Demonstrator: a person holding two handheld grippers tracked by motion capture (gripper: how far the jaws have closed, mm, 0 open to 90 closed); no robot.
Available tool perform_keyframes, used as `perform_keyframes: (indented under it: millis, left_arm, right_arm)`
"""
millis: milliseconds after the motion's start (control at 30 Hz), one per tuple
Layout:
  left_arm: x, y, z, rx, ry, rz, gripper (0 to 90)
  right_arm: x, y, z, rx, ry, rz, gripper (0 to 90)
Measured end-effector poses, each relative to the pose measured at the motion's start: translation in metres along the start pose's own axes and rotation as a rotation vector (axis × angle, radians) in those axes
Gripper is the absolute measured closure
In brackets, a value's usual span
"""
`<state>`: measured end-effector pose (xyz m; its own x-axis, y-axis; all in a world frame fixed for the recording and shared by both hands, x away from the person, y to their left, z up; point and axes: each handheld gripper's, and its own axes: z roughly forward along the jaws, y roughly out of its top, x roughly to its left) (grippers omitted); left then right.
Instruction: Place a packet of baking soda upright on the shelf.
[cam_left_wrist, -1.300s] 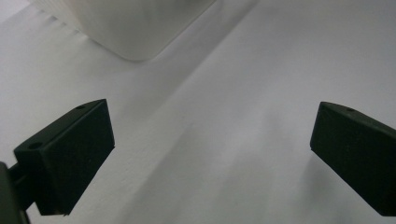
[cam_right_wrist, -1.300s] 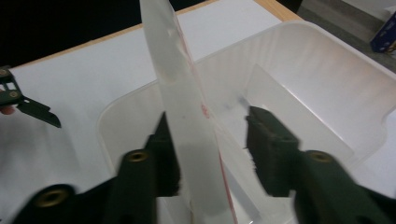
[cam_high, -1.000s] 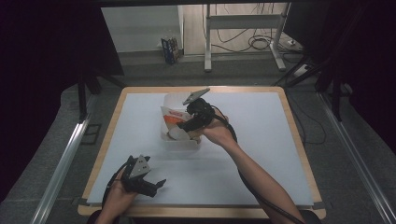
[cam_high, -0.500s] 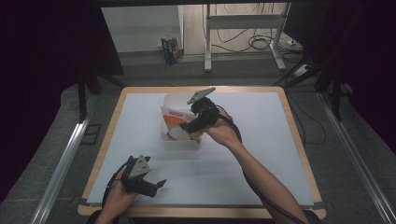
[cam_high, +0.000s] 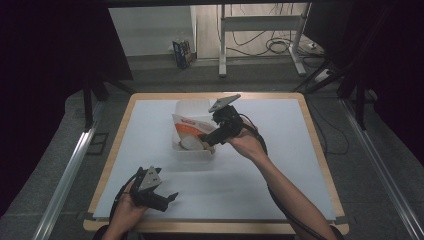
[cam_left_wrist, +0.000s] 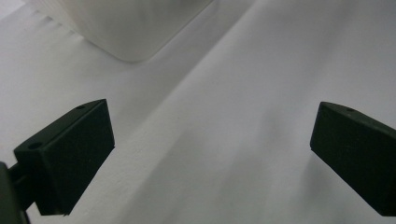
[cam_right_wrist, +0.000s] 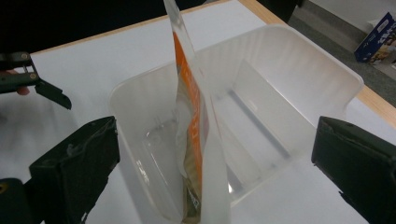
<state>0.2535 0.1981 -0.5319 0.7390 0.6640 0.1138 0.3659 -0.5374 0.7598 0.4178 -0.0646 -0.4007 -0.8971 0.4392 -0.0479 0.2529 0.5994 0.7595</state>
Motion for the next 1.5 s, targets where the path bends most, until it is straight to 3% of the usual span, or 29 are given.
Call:
perform_keyframes:
  millis: [633, 1033, 1267, 1500]
  left_arm:
    - [-0.001, 0.0, 0.001, 0.0, 0.005, 0.001, 0.0]
    - [-0.001, 0.0, 0.001, 0.002, 0.006, 0.001, 0.0]
    - [-0.001, 0.0, 0.001, 0.005, 0.008, 0.003, 0.0]
    - [-0.001, 0.0, 0.001, 0.004, 0.006, 0.004, 0.0]
  right_arm:
    - [0.005, -0.024, -0.021, 0.0, -0.027, -0.014, 0.0]
    - [0.004, -0.057, -0.042, -0.034, -0.051, 0.019, 0.0]
    - [-0.001, -0.081, -0.06, -0.087, -0.058, 0.051, 0.0]
    - [-0.005, -0.101, -0.072, -0.081, -0.064, 0.067, 0.0]
